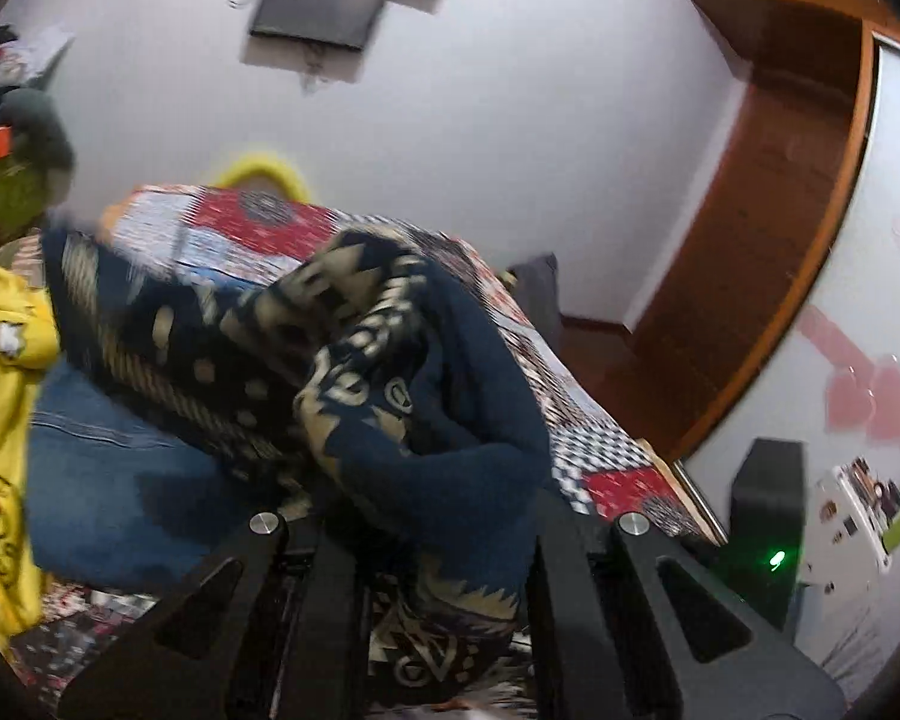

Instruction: Fold large clothes

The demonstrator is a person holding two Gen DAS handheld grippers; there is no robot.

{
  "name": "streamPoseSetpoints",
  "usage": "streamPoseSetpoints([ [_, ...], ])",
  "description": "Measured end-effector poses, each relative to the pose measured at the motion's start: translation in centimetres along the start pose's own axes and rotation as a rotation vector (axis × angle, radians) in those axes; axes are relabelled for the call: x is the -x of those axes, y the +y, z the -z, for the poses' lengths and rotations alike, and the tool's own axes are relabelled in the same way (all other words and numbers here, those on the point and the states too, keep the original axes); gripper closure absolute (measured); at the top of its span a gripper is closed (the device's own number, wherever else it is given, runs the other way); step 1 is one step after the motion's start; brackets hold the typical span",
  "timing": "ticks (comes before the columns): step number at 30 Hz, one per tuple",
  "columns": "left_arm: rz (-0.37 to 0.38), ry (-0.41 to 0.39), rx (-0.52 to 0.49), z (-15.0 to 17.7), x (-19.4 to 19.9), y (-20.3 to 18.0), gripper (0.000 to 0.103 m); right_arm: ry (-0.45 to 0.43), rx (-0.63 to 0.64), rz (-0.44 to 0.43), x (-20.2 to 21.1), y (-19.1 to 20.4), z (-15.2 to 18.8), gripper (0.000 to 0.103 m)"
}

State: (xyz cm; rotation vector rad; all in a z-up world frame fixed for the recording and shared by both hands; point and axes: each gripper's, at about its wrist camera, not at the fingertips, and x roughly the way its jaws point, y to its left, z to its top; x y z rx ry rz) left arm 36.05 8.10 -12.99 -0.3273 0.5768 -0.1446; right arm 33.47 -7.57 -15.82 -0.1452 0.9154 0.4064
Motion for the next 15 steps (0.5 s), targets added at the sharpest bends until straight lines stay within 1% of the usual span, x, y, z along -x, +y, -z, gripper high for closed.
streamPoseSetpoints([
  [4,0.082,0.067,-0.036,1.6,-2.4,-3.9,0.097,0.051,-0.093,0.083,0.3,-5.4,1.9,0.027],
  [7,0.104,0.124,-0.116,3.4,-4.0,-6.8,0.097,0.094,-0.145,0.107,0.2,-8.4,3.6,0.027],
  [9,0.111,0.184,-0.205,5.1,-5.5,-8.9,0.097,0.107,-0.176,0.092,0.2,-9.9,4.4,0.027],
  [10,0.108,0.235,-0.268,6.5,-6.8,-9.9,0.097,0.111,-0.189,0.091,0.3,-10.3,4.6,0.027],
  [11,0.107,0.279,-0.299,7.5,-7.8,-10.4,0.097,0.111,-0.206,0.098,0.8,-11.0,5.3,0.027],
  [12,0.110,0.310,-0.311,8.1,-8.4,-10.5,0.097,0.111,-0.217,0.105,1.0,-11.5,5.5,0.027],
  [14,0.131,0.409,-0.311,9.5,-10.4,-10.3,0.097,0.112,-0.238,0.116,1.4,-12.5,5.7,0.027],
  [15,0.164,0.451,-0.289,10.0,-11.0,-9.7,0.097,0.111,-0.248,0.120,1.7,-13.0,5.8,0.027],
])
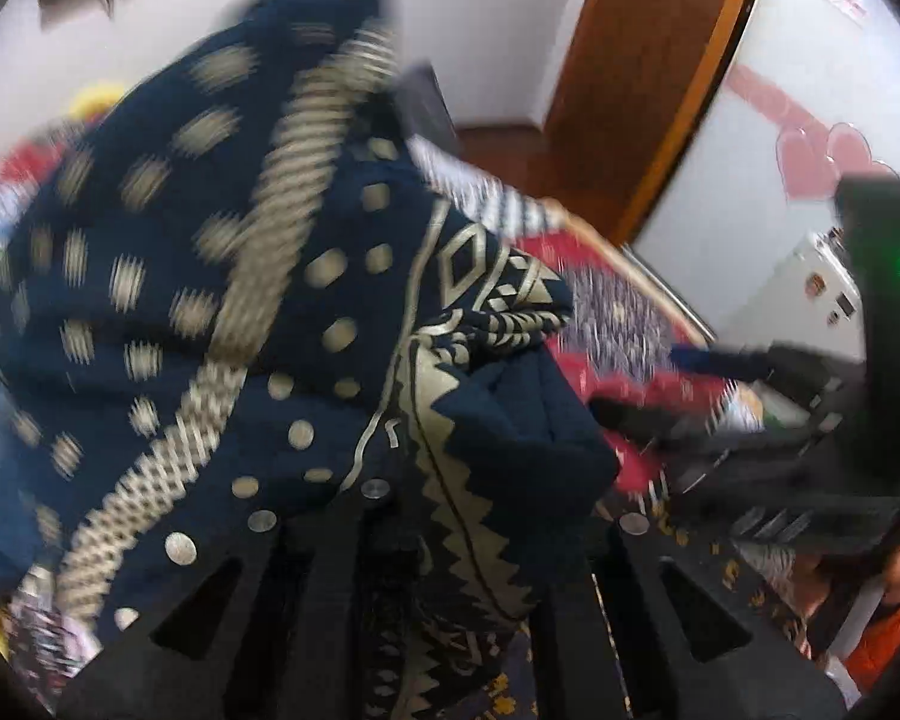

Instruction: Fold large clothes

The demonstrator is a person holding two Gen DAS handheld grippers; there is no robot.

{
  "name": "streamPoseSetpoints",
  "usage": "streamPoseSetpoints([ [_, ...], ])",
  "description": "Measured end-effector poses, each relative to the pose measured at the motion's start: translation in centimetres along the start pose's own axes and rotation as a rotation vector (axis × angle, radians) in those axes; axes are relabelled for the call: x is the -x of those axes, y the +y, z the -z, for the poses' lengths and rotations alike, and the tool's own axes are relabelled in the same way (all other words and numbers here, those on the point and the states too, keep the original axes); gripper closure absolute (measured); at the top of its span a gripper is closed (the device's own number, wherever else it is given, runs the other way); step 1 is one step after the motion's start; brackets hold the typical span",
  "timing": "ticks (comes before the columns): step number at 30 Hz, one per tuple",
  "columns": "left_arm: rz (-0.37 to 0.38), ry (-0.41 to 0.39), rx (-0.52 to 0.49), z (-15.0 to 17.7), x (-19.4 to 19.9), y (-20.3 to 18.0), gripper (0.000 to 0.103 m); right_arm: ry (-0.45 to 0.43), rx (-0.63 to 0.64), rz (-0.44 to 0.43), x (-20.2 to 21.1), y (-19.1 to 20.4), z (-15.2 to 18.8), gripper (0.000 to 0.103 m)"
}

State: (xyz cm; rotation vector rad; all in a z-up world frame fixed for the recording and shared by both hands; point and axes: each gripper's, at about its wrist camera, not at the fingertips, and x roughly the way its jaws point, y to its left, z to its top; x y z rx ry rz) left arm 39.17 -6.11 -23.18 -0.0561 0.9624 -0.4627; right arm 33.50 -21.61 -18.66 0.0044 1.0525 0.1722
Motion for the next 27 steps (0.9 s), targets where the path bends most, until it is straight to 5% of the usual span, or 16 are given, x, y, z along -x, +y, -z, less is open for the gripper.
streamPoseSetpoints([
  [7,0.083,-0.006,0.022,0.3,1.4,2.0,0.095,-0.040,0.001,0.027,2.6,-1.2,-0.5,0.027],
  [14,-0.012,0.012,-0.110,2.5,3.2,-2.1,0.045,-0.149,0.079,-0.029,6.3,1.4,-2.1,0.027],
  [19,-0.095,-0.056,-0.162,3.2,6.7,-2.4,0.036,-0.205,0.150,-0.079,7.4,4.2,-2.3,0.027],
  [27,-0.338,-0.105,-0.053,4.0,11.1,4.7,0.028,-0.103,0.253,-0.146,2.7,8.4,-0.5,0.027],
])
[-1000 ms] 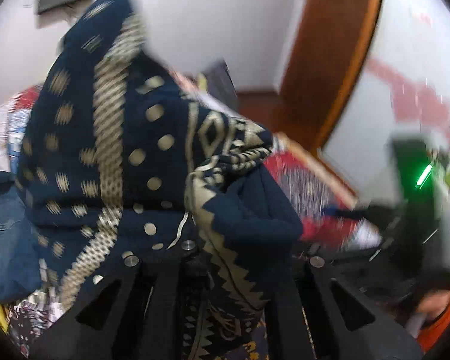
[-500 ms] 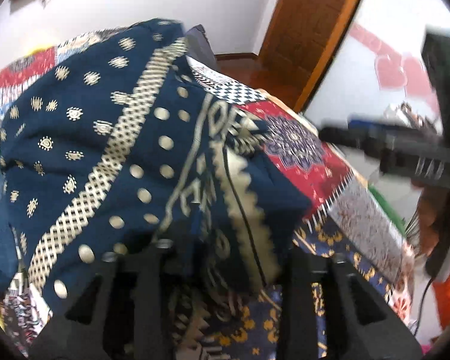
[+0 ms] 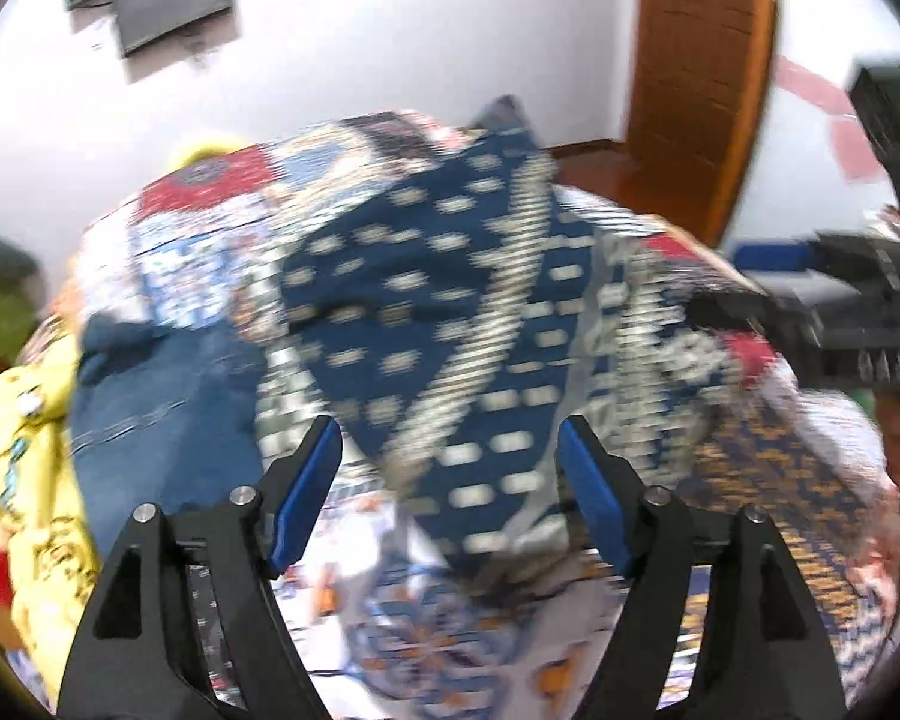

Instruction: Fold large clothes

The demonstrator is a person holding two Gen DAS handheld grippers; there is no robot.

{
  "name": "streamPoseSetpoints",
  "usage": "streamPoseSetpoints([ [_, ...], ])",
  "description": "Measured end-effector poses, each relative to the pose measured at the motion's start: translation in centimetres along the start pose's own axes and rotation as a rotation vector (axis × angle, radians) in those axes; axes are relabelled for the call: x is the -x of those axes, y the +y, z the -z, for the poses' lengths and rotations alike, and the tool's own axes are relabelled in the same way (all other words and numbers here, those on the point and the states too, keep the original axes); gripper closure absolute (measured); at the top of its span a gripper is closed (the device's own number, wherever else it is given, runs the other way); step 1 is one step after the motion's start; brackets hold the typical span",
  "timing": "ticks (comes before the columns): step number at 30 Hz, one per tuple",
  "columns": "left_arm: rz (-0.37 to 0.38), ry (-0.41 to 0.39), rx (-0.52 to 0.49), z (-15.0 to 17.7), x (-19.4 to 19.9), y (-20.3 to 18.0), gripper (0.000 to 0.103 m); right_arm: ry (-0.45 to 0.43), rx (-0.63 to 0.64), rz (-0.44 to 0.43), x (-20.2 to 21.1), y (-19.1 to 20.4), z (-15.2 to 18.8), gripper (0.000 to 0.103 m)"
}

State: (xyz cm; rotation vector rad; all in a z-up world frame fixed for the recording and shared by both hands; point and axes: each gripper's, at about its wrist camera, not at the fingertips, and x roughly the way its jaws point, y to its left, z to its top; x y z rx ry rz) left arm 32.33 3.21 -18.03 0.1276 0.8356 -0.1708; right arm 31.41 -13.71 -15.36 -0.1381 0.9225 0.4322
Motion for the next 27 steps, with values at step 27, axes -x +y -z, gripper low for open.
streamPoseSetpoints([
  [27,0.069,0.020,0.247,-5.2,-9.0,9.0,0.025,0.066,0.162,-0.037,-8.1,1.0,-7.6,0.027],
])
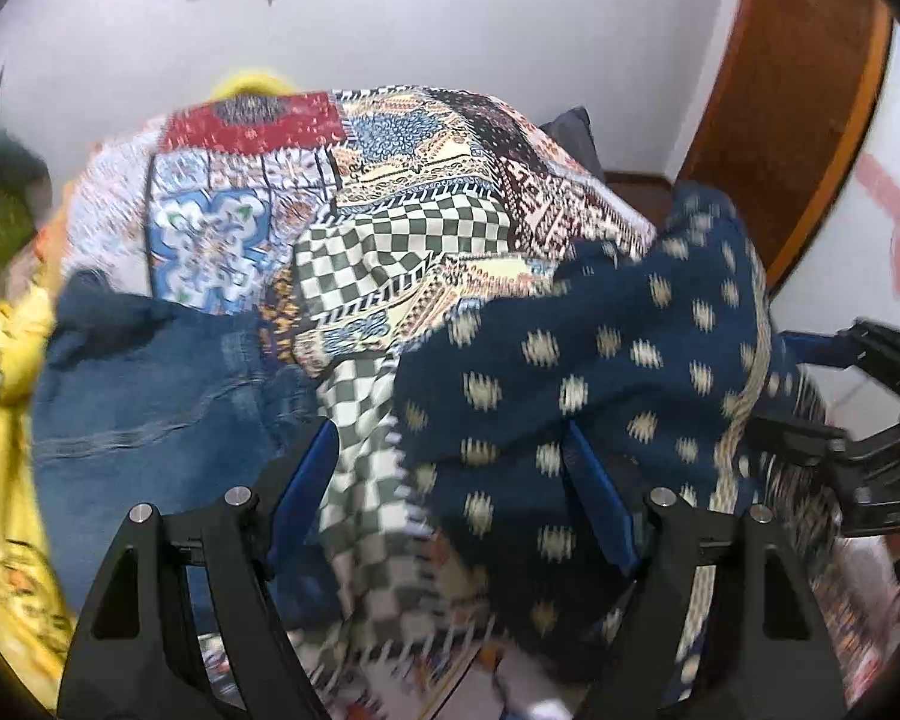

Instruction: Fold large clothes

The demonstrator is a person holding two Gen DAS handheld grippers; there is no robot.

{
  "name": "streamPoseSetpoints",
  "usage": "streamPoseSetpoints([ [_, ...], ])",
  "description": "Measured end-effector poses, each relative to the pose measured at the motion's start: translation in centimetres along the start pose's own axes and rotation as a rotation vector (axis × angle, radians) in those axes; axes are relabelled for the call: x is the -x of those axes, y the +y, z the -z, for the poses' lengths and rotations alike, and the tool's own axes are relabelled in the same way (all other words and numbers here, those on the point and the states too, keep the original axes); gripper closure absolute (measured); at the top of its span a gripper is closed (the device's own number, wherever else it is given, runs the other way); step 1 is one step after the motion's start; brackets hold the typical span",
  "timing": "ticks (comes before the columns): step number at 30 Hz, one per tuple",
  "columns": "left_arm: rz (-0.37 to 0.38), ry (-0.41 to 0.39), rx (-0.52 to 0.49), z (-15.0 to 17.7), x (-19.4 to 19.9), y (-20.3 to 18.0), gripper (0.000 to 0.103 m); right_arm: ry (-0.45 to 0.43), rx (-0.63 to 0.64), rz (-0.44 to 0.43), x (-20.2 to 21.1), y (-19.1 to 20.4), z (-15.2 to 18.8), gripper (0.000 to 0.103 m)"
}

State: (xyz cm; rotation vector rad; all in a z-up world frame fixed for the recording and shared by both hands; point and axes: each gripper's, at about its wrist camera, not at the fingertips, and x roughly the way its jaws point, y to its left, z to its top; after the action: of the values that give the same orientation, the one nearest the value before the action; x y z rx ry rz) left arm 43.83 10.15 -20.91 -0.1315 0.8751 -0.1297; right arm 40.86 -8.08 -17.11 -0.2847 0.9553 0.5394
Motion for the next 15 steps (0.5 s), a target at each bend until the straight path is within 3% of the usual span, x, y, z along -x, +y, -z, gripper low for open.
streamPoseSetpoints([
  [4,0.000,-0.018,0.077,-1.2,-1.8,1.3,0.016,0.004,-0.102,-0.071,-1.6,-2.1,-2.0,0.027],
  [8,-0.031,-0.029,0.097,-2.5,-2.6,2.0,0.015,0.014,-0.188,-0.103,-2.6,-3.9,-3.3,0.027],
  [12,-0.115,-0.059,0.094,-4.0,-2.2,2.2,0.015,-0.014,-0.185,-0.036,-1.2,-4.2,-3.5,0.027],
  [14,-0.212,-0.062,0.091,-4.6,-1.9,2.6,0.016,-0.042,-0.184,0.001,0.1,-4.5,-3.4,0.027],
  [15,-0.209,-0.057,0.092,-4.7,-1.6,2.9,0.016,-0.062,-0.184,0.011,1.0,-4.8,-3.4,0.026],
])
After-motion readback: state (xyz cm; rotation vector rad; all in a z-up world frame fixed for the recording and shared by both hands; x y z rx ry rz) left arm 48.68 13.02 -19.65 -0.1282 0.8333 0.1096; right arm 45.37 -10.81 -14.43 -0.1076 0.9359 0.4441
